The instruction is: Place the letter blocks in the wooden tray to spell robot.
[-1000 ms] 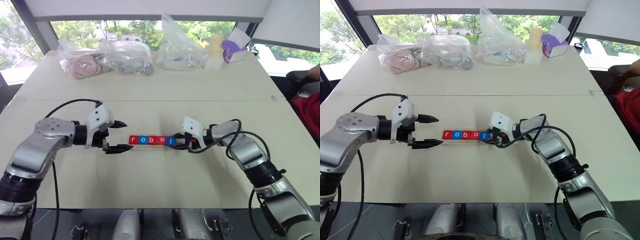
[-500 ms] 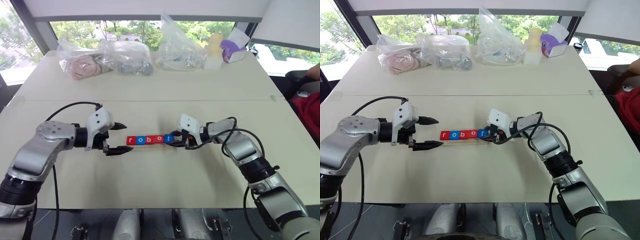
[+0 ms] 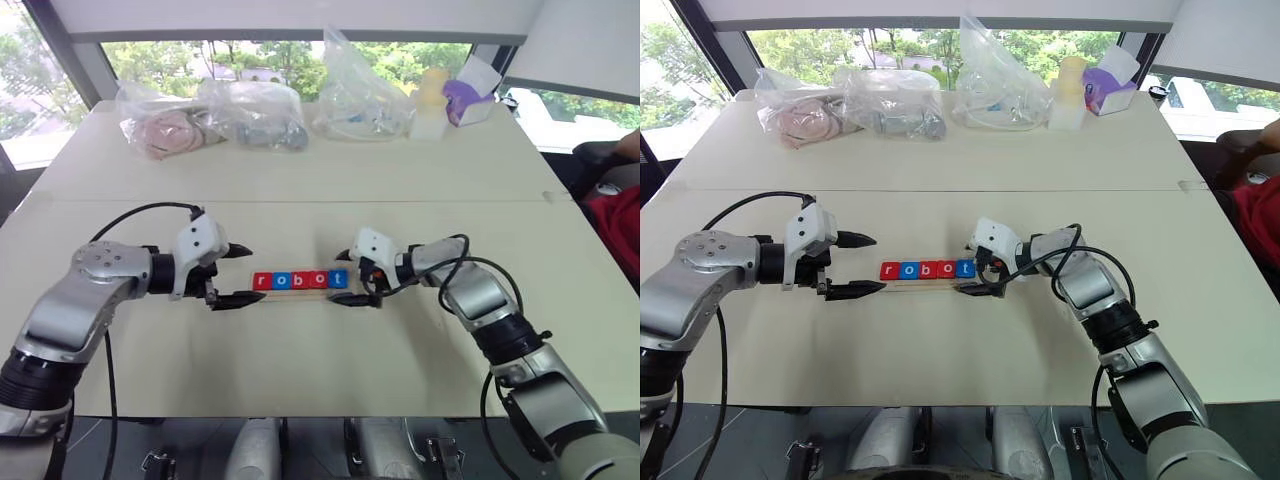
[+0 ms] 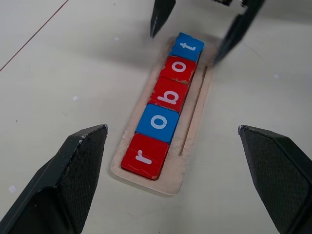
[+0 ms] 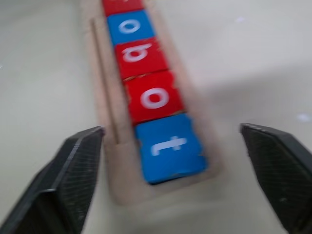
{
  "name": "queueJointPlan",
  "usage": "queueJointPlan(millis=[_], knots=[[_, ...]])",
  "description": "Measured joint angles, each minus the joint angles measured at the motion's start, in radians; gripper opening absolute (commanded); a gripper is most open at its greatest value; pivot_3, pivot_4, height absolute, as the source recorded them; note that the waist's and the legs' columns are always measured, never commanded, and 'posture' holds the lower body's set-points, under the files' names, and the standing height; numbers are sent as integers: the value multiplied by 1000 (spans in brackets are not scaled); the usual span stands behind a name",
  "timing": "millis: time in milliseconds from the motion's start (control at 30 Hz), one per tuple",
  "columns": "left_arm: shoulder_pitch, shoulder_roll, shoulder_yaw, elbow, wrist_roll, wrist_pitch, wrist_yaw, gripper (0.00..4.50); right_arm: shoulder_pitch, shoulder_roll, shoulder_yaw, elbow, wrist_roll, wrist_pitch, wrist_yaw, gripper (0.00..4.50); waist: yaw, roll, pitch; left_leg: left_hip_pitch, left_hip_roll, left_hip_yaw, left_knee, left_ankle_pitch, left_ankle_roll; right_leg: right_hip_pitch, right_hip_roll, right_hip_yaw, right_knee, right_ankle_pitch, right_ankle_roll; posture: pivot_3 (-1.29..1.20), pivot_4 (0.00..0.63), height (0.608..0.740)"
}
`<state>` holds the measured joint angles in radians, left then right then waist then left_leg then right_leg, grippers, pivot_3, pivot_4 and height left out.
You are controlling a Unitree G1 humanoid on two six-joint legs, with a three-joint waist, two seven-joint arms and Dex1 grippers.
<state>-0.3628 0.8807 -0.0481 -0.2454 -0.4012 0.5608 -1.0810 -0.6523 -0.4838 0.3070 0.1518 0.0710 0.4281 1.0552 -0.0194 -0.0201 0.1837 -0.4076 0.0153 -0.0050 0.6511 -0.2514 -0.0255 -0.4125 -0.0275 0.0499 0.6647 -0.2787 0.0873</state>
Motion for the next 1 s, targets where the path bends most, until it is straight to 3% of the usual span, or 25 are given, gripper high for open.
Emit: queueJointPlan(millis=[300, 1000], knots=[[1, 0, 0, 3, 0, 0, -2, 4500, 23, -56, -80, -32, 3, -37, -67, 4461, -1, 0, 0, 0, 0, 0, 0, 0, 0, 0, 0, 0, 0, 0, 0, 0, 150, 735], [-5, 0, 2, 8, -3, 24, 1, 4500, 68, -43, -44, 6, -61, -120, -121, 4461, -1, 0, 0, 0, 0, 0, 0, 0, 0, 0, 0, 0, 0, 0, 0, 0, 150, 735]])
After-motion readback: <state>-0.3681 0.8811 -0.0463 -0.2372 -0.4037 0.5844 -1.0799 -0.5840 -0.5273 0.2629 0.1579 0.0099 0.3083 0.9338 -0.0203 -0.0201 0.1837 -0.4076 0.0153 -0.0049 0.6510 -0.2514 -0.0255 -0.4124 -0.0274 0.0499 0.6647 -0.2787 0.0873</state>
